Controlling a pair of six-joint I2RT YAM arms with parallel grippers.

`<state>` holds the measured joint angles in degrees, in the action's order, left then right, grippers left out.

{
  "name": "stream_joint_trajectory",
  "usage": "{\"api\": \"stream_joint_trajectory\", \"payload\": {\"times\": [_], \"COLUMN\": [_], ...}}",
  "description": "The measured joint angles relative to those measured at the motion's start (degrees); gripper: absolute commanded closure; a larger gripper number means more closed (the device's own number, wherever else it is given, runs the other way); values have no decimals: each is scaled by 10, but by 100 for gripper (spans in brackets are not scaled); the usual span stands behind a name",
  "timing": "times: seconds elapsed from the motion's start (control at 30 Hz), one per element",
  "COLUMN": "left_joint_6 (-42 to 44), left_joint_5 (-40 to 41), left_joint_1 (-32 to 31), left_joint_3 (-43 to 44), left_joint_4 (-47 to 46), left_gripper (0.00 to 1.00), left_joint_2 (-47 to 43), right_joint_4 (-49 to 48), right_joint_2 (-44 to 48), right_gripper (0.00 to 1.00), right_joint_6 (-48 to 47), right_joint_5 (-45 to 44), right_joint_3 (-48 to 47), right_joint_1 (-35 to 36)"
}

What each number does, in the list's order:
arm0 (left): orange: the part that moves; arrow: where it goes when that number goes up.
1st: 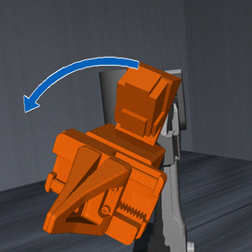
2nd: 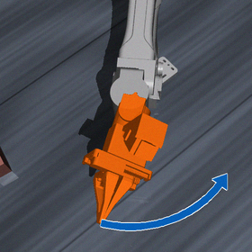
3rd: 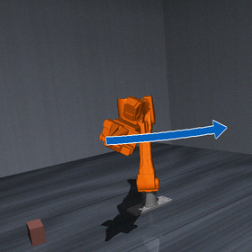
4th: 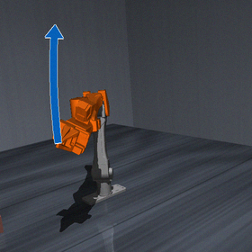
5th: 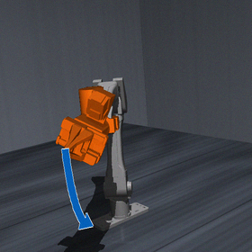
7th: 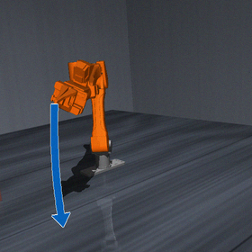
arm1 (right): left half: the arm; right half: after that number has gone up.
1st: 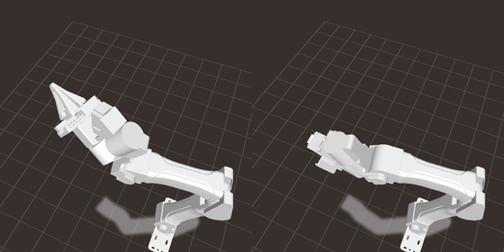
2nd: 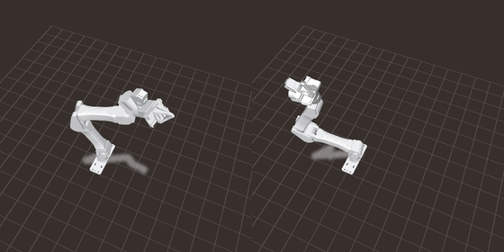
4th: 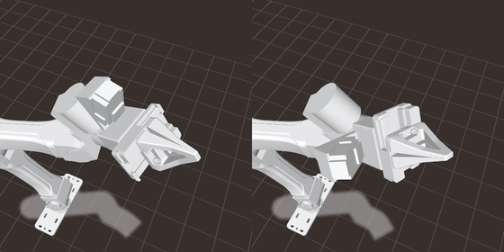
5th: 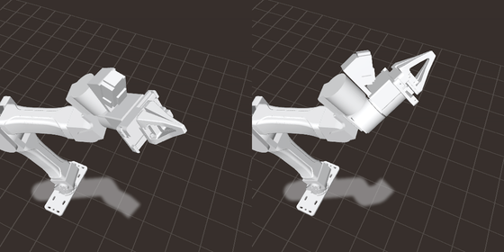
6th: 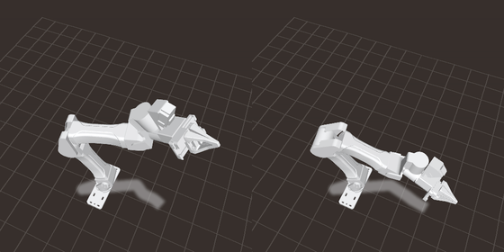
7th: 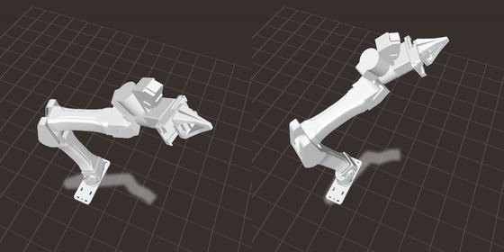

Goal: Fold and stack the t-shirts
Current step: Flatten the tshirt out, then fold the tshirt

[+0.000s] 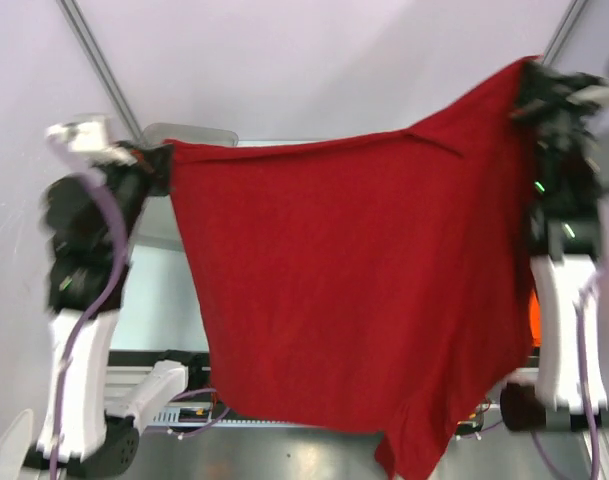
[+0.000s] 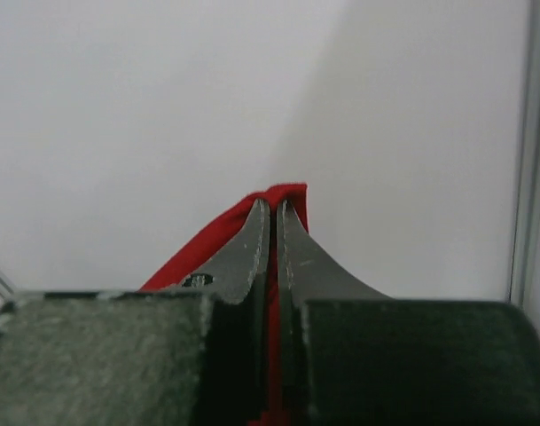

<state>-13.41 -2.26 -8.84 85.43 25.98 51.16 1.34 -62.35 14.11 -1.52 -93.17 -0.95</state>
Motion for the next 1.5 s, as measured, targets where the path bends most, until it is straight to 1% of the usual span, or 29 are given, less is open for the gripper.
{"api": "stream_joint_trajectory", "payload": {"times": [0.13,0.17,0.27,0.33,0.4,0.47,0.57,0.63,0.83,1.03,1.3,1.5], "left_joint_6": [11,15,25,30,30,30,30,30,30,30,30,29], "left_joint_5": [18,23,37,37,29,25,21,21,20,21,-1,-22], "left_joint_1": [0,0,1,6,15,24,36,42,60,71,74,74], "left_joint_3": [-110,-132,-160,-162,-144,-118,-75,-60,-33,-4,32,32], "left_joint_4": [-75,-99,-141,-164,-176,-182,-182,-183,-198,-205,-194,-189], "left_gripper": [100,100,100,100,100,100,100,100,100,100,100,100], "left_joint_2": [94,135,257,347,436,505,583,601,603,619,648,648], "right_joint_4": [-40,-47,-74,-80,-74,-61,-44,-35,-34,-31,20,95], "right_joint_2": [-137,-175,-292,-374,-443,-508,-564,-582,-610,-670,-682,-637], "right_gripper": [100,100,100,100,100,100,100,100,100,100,100,100], "right_joint_6": [4,4,7,8,7,6,7,8,18,30,31,45], "right_joint_5": [9,14,33,47,54,61,68,73,92,98,85,62], "right_joint_3": [76,84,89,76,50,13,-34,-57,-123,-194,-198,-167], "right_joint_1": [1,1,1,3,4,6,8,9,9,9,9,8]}}
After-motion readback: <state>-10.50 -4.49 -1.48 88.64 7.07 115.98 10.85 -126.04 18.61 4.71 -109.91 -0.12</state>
